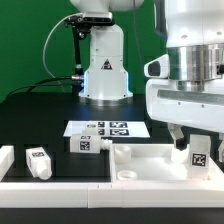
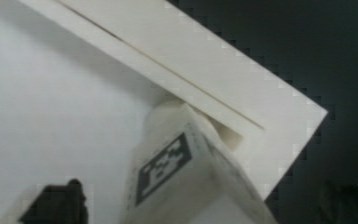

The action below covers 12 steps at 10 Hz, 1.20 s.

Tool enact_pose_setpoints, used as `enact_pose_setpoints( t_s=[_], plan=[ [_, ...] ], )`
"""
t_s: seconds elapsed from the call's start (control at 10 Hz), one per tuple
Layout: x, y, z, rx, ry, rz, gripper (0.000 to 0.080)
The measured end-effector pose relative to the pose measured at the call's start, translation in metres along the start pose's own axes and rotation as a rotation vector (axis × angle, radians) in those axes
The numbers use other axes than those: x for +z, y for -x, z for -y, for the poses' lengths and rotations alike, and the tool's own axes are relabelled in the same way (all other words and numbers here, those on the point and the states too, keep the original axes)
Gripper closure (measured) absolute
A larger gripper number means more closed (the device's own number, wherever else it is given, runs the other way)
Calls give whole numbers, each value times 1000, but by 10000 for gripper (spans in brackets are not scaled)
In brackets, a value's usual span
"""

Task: Assemble one leg

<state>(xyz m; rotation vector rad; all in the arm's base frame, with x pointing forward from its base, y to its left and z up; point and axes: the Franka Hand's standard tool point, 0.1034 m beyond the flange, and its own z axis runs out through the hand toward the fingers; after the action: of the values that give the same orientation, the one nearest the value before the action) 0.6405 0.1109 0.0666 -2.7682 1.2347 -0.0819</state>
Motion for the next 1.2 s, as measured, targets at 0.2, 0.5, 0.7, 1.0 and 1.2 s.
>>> enact_pose_setpoints(
  t_s=[0.2, 0.5, 0.7, 1.0, 1.2],
  plan=[
    [0, 1, 3, -274, 17, -27, 151],
    [0, 1, 3, -182, 16, -28, 391],
    [1, 0, 1, -25, 16, -28, 513],
    [1, -1, 1, 349, 16, -24, 513],
    [1, 0, 2, 677, 21, 2, 513]
  ],
)
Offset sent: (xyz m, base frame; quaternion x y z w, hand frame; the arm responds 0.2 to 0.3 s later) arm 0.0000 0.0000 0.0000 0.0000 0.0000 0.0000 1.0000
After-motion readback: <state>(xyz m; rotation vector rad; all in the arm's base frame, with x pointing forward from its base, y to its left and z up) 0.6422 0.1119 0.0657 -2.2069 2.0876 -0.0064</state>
